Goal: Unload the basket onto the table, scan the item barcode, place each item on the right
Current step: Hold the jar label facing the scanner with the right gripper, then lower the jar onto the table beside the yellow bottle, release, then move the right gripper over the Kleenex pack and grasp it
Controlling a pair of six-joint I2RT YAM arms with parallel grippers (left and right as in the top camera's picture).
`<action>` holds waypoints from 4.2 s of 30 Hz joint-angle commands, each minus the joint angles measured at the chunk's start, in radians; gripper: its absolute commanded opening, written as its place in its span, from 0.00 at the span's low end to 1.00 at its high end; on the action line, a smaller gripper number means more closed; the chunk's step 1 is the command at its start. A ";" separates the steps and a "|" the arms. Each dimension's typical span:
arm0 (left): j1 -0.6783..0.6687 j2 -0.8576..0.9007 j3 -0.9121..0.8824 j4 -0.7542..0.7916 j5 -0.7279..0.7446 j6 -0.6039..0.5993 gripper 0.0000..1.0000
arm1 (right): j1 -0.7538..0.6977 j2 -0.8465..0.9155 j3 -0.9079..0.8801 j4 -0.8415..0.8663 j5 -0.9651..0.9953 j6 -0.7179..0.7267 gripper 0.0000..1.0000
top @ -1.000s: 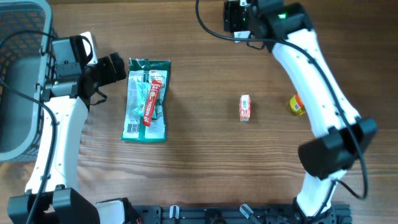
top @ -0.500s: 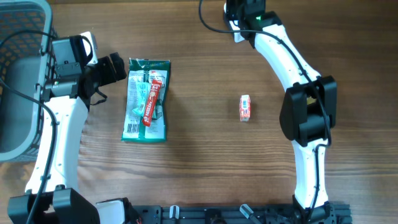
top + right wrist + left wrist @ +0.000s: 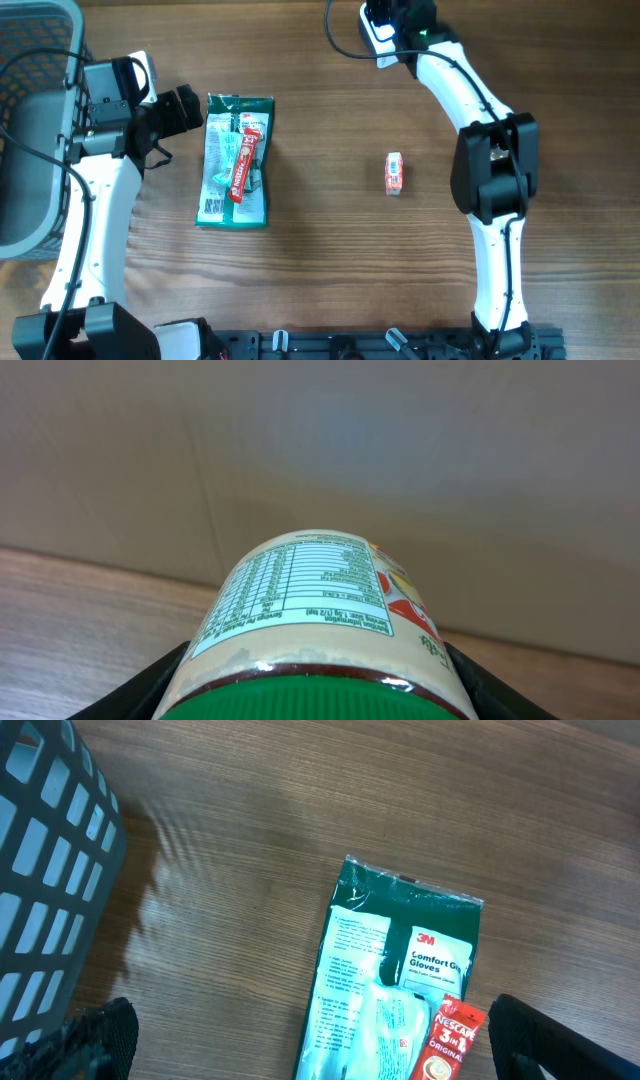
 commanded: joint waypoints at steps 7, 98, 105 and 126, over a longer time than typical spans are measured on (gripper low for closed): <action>0.004 -0.014 0.014 0.003 0.008 0.016 1.00 | -0.003 0.097 0.012 0.063 -0.101 0.045 0.05; 0.004 -0.014 0.014 -0.001 0.008 0.016 1.00 | -0.095 -0.404 -0.400 -0.964 -0.113 0.240 0.87; 0.004 -0.014 0.014 0.000 0.008 0.016 1.00 | -0.093 -0.473 -0.249 -1.174 -0.185 0.243 0.86; 0.004 -0.014 0.014 -0.001 0.008 0.016 1.00 | 0.082 -0.472 -0.563 -1.027 -0.245 0.374 0.55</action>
